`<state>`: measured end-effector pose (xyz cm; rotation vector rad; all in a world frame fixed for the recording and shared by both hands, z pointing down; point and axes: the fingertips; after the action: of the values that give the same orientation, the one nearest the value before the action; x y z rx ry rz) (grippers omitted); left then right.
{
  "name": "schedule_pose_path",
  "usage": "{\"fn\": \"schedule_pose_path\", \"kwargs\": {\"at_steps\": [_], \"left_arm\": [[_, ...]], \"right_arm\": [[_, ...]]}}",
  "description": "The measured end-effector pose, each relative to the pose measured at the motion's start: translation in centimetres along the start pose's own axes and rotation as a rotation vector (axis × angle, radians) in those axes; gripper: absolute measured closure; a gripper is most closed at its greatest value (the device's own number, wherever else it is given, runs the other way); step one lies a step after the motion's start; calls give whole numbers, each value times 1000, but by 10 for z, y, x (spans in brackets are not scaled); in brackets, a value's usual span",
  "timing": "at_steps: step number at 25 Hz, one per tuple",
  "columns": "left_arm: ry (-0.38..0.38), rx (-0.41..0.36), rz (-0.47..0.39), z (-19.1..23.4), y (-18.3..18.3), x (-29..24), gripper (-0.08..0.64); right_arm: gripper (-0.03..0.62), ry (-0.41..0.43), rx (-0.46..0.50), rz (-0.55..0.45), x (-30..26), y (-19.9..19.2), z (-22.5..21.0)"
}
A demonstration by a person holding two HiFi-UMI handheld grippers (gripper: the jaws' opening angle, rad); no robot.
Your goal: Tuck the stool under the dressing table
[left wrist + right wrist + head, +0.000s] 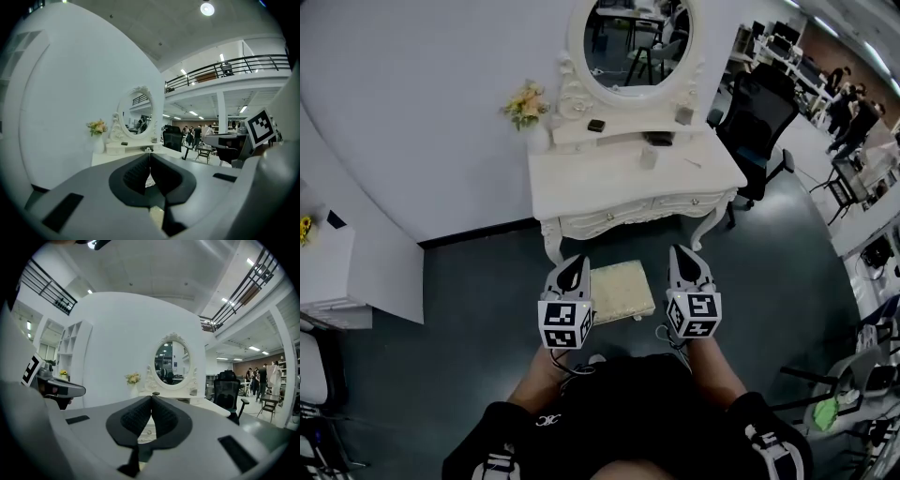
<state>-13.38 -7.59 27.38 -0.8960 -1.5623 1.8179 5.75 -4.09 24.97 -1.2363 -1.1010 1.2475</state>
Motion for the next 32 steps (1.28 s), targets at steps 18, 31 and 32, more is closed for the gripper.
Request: {"fn": "schedule_pose_path", "kwargs": {"at_steps": [18, 31, 32], "left_arm": [[124, -3, 103, 36, -32, -89, 540], [117, 87, 335, 52, -128, -106, 351], [110, 90, 364, 52, -139, -106, 348]], "right_arm": [[575, 161, -43, 121, -98, -59, -49], [458, 320, -119, 333, -132, -166, -42], [448, 329, -116, 352, -133, -177, -41]]}}
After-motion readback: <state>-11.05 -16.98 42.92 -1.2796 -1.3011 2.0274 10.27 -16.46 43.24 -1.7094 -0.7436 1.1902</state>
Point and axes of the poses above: the fingertips, and each gripper's own axes: x backward along the fingers, z to its left, y out of its top, and after that the axes turned 3 degrees about -z, right-handed
